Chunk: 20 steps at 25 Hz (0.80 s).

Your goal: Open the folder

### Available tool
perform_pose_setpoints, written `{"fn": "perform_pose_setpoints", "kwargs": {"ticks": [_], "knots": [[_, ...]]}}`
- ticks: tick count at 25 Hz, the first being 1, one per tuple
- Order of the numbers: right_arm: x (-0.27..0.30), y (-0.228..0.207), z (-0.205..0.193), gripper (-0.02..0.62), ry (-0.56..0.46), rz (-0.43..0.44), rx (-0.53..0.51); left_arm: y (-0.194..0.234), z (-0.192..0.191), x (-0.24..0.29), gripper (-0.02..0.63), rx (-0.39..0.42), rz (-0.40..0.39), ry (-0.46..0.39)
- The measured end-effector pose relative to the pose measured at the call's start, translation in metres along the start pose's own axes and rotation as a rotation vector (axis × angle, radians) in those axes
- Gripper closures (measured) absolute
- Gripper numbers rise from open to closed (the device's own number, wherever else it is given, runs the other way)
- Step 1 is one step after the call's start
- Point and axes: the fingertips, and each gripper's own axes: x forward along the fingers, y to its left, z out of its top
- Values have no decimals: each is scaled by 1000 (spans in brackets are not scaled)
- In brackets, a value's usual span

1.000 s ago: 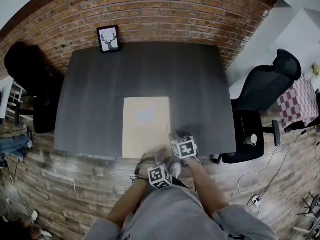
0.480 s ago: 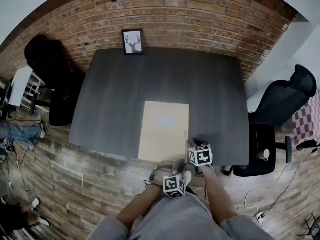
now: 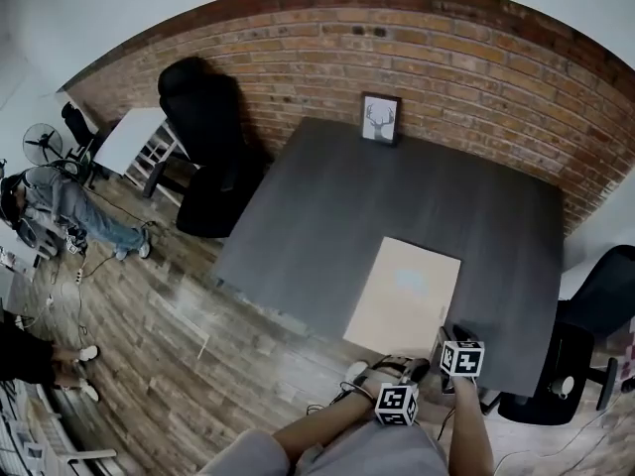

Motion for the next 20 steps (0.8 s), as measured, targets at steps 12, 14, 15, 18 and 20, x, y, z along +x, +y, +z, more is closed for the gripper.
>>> {"fn": "perform_pose_setpoints", "kwargs": {"ticks": [12, 14, 15, 18, 20], "knots": [[4, 8, 2, 468, -3, 6, -8, 28, 9, -30, 601, -98, 96, -74], [3, 9, 3, 468, -2, 1, -18, 38, 14, -38, 601, -119, 125, -98], [4, 10, 4, 468, -3, 1, -21, 43, 16, -43, 601, -137, 139, -111], [7, 13, 3, 469, 2, 7, -31, 56, 17, -59, 601, -185, 184, -140], [8, 14, 3, 468, 5, 11, -39, 63, 17, -69, 601, -218, 216, -156]]}}
